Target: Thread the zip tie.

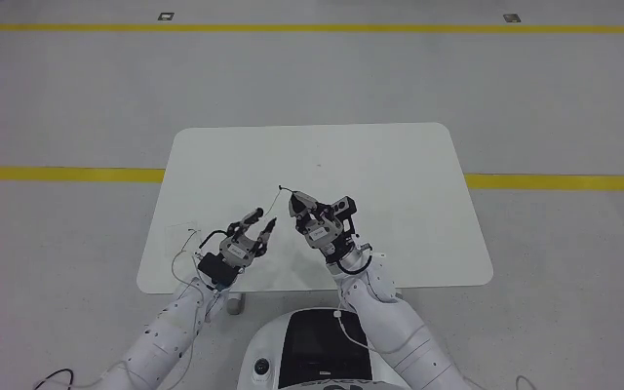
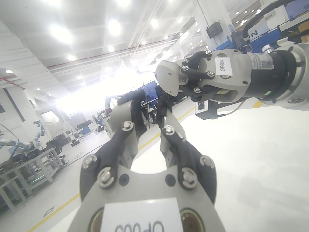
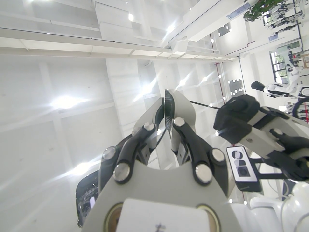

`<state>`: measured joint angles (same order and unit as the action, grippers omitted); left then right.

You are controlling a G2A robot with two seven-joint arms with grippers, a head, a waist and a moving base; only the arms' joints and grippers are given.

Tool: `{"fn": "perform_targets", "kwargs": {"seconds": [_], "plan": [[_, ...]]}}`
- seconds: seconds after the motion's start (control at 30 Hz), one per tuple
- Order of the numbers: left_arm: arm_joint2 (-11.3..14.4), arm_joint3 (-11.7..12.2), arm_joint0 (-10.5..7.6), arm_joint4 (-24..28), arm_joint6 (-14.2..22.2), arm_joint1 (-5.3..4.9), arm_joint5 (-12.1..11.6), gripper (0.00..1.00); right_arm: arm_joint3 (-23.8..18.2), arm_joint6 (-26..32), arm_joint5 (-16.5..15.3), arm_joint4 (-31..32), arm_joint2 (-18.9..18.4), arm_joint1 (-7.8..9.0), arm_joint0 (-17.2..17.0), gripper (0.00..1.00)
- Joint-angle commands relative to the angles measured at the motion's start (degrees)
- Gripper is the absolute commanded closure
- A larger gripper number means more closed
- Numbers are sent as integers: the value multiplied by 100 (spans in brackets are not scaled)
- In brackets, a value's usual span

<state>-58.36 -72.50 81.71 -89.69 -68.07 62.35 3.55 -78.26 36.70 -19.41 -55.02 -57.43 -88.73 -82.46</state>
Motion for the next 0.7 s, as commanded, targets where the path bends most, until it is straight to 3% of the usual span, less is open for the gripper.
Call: {"fn": "perform_targets", "kwargs": {"seconds": [0.0, 0.67], "plan": [[0, 0, 0, 0, 0, 0, 0, 0, 2, -3, -1, 1, 1, 0, 1, 100], [0, 0, 0, 0, 0, 0, 0, 0, 72, -24, -7, 19, -42, 3, 43, 100]]}}
